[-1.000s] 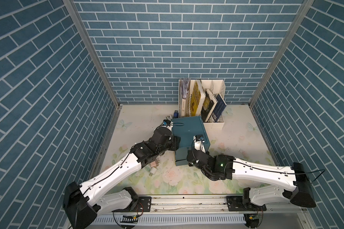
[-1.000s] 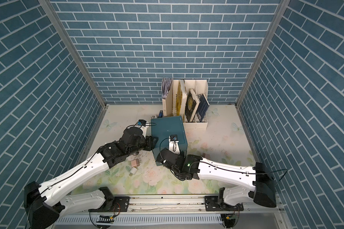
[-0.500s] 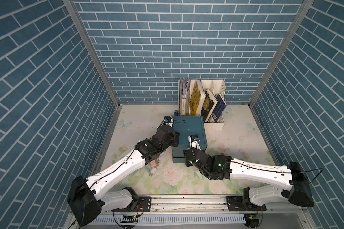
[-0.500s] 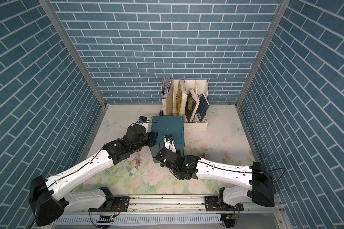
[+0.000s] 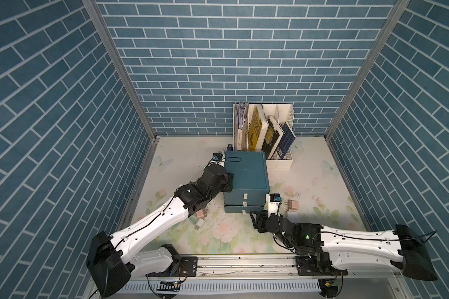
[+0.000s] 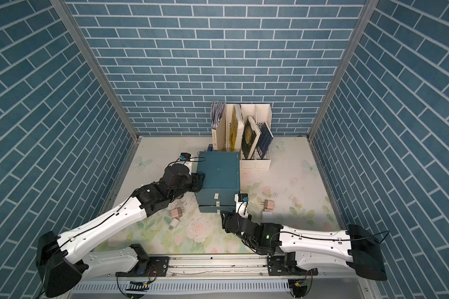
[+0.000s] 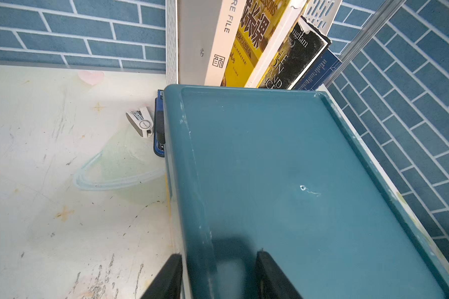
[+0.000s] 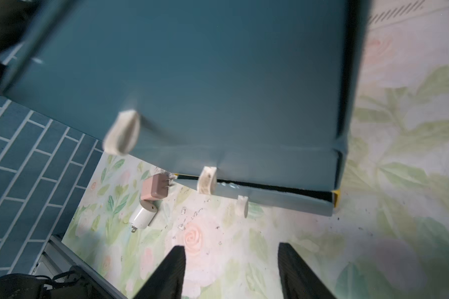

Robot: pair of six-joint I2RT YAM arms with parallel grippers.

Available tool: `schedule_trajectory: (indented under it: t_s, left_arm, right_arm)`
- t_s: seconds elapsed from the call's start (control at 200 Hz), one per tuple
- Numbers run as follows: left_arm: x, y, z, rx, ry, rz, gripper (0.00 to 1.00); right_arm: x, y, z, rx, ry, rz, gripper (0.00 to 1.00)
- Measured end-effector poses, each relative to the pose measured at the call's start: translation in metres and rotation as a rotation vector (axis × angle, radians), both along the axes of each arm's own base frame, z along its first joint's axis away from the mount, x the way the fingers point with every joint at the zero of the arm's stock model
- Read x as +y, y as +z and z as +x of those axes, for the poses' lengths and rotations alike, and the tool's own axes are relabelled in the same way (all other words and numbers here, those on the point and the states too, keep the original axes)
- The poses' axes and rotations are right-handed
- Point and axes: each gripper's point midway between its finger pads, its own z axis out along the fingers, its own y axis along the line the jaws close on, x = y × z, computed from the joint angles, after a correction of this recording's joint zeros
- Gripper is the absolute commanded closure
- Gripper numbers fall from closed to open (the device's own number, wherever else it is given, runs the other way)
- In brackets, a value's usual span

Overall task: Place the plugs into the drawer by color
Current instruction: Open the drawer in the storage box.

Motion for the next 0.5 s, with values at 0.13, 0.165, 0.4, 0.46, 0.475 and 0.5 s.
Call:
schedule_trajectory:
  t_s: [0.13,0.165,0.4,0.46,0.475,0.5]
  left_arm:
    - [-0.001,0.0,-0.001,0.004,-0.005,-0.007,0.49]
    - [-0.001,0.0,-0.002,0.004,-0.007,-0.009,0.49]
    - [0.002,0.0,-0.006,0.009,-0.01,-0.02,0.49]
    - [0.003,-0.001,-0.008,0.011,-0.01,-0.022,0.49]
    - [0.003,-0.001,-0.008,0.01,-0.009,-0.023,0.49]
    - [0.003,-0.001,-0.008,0.01,-0.009,-0.025,0.49]
  right_arm:
    - [0.004,-0.007,0.002,0.013,-0.025,0.063,0.4]
    - [0.008,-0.007,0.003,0.012,-0.028,0.082,0.41]
    - [0.027,-0.008,0.01,-0.001,-0.052,0.15,0.47]
    - [0.028,-0.01,0.011,-0.001,-0.064,0.154,0.49]
    - [0.029,-0.01,0.012,0.0,-0.068,0.155,0.49]
    - [0.029,-0.011,0.012,0.0,-0.073,0.155,0.5]
